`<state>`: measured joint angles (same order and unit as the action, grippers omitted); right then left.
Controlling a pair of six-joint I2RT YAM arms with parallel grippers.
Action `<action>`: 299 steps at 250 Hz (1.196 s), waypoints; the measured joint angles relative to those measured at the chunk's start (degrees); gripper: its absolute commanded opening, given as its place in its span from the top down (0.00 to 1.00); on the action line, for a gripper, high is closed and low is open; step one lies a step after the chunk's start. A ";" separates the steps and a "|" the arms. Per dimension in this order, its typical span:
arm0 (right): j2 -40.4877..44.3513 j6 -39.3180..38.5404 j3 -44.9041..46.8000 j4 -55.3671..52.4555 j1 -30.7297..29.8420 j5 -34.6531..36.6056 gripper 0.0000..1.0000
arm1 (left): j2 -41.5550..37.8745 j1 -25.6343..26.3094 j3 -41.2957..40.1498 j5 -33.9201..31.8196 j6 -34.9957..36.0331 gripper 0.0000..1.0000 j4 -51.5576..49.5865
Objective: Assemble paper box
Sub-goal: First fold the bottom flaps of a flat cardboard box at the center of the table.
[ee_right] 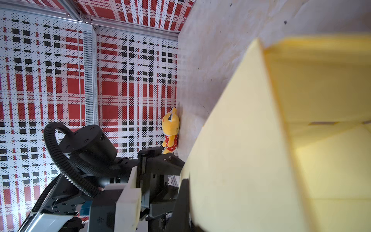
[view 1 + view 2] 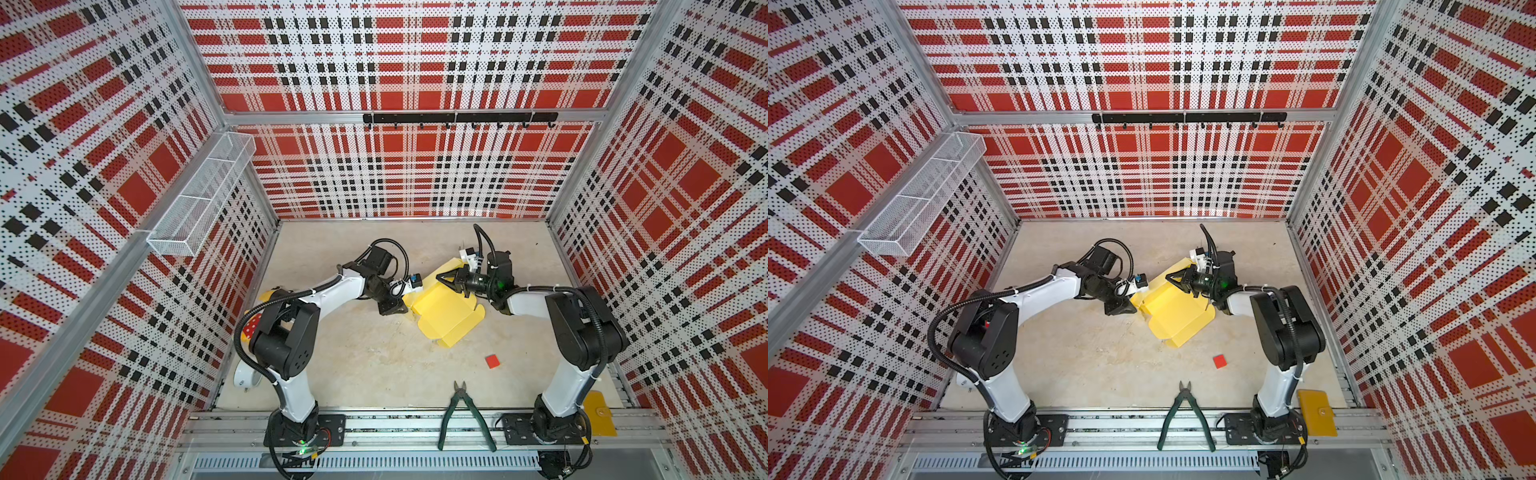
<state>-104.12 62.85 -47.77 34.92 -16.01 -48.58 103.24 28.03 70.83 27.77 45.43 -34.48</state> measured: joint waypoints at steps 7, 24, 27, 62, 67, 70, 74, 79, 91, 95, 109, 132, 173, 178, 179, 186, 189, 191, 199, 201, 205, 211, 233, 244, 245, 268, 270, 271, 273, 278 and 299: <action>-0.63 1.49 0.50 2.19 0.00 0.26 1.00 | 0.26 0.02 0.28 0.11 -0.74 0.65 0.02; -2.38 4.96 1.57 7.32 -0.04 0.76 1.00 | 0.76 0.13 1.09 0.46 -2.64 0.68 0.13; -2.89 6.03 1.86 8.35 -0.02 0.98 1.00 | 0.79 0.13 1.22 0.52 -3.13 0.68 0.13; -5.77 11.17 3.45 15.72 0.00 2.19 1.00 | 0.81 0.20 2.71 1.46 -6.08 0.69 0.24; -5.77 11.54 3.58 16.22 0.00 2.47 1.00 | 0.81 0.20 2.82 1.60 -6.47 0.69 0.24; -5.77 11.80 3.65 16.37 0.00 2.40 1.00 | 0.81 0.20 2.84 1.62 -6.64 0.69 0.28; -5.77 12.00 3.72 16.59 0.00 2.67 1.00 | 0.76 0.20 2.86 1.77 -6.93 0.69 0.35; -5.77 12.26 3.80 16.92 0.00 2.82 1.00 | 0.76 0.20 2.86 1.84 -7.37 0.69 0.42; -5.77 12.61 3.89 17.44 0.00 2.99 1.00 | 0.76 0.20 2.86 1.99 -8.09 0.69 0.52; -5.77 12.70 3.91 17.53 -0.02 3.04 1.00 | 0.76 0.20 2.86 1.97 -8.44 0.69 0.59; -5.77 12.92 3.96 17.68 -0.02 3.21 1.00 | 0.76 0.20 2.86 1.92 -9.42 0.69 0.79; -5.77 13.18 4.00 17.88 -0.02 3.67 1.00 | 0.76 0.44 2.86 1.42 -11.41 0.68 1.62; -5.75 14.21 5.60 20.55 0.00 5.31 1.00 | 0.63 1.40 1.88 -0.72 -16.74 0.68 5.20; -5.75 14.45 5.97 21.07 0.00 5.49 1.00 | 0.52 1.49 1.46 -0.83 -17.22 0.68 5.90; -5.75 14.49 6.03 21.18 0.00 5.53 1.00 | 0.50 1.53 1.40 -0.83 -17.33 0.68 6.05; -5.75 14.78 6.56 22.05 0.00 5.86 1.00 | 0.37 1.64 0.76 -1.01 -18.03 0.68 7.02; -5.75 15.04 6.80 22.49 0.00 6.01 1.00 | 0.31 1.68 0.46 -1.05 -18.29 0.68 7.54; -5.75 15.15 6.97 22.80 0.00 6.16 1.00 | 0.28 1.70 0.28 -1.09 -18.43 0.68 7.82; -5.75 15.47 7.56 23.82 0.00 6.58 1.00 | 0.11 1.79 -0.37 -1.20 -18.97 0.68 8.85; -5.75 15.63 7.78 24.17 0.00 6.69 1.00 | 0.07 1.81 -0.57 -1.25 -19.19 0.68 9.22; -5.75 15.87 8.11 24.74 0.00 6.93 1.00 | 0.00 1.86 -0.90 -1.27 -19.41 0.68 9.73; -5.75 16.13 8.55 25.49 0.00 7.21 1.00 | -0.02 1.92 -1.25 -1.33 -19.65 0.68 10.38; -5.60 16.70 10.01 27.74 0.00 8.85 1.00 | -0.11 2.56 -2.36 -1.97 -19.93 0.69 13.57; -5.16 16.98 10.88 28.50 0.02 9.75 1.00 | -0.13 3.10 -2.95 -2.62 -20.00 0.68 15.37; -5.11 17.03 10.97 28.55 0.02 9.81 1.00 | -0.13 3.15 -3.02 -2.71 -20.00 0.68 15.50; -3.45 17.51 13.07 29.05 0.26 11.93 1.00 | -0.42 4.50 -5.07 -4.46 -20.74 0.68 20.31; -3.32 17.55 13.22 29.07 0.31 12.04 1.00 | -0.48 4.61 -5.33 -4.59 -20.85 0.68 20.83; -3.28 17.53 13.31 29.07 0.31 12.09 1.00 | -0.50 4.68 -5.44 -4.68 -20.90 0.68 21.05; -3.10 17.53 13.46 29.05 0.33 12.24 1.00 | -0.52 4.79 -5.64 -4.83 -21.00 0.68 21.46; -2.69 17.55 13.99 29.11 0.39 12.83 1.00 | -0.57 5.09 -6.19 -5.29 -21.33 0.67 22.67; -0.90 17.62 15.89 29.11 0.52 14.80 1.00 | -0.57 6.14 -7.41 -6.88 -23.08 0.67 26.32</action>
<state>-105.01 80.47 -31.88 64.03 -15.49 -33.78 102.67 34.17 63.42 20.88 22.35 -8.16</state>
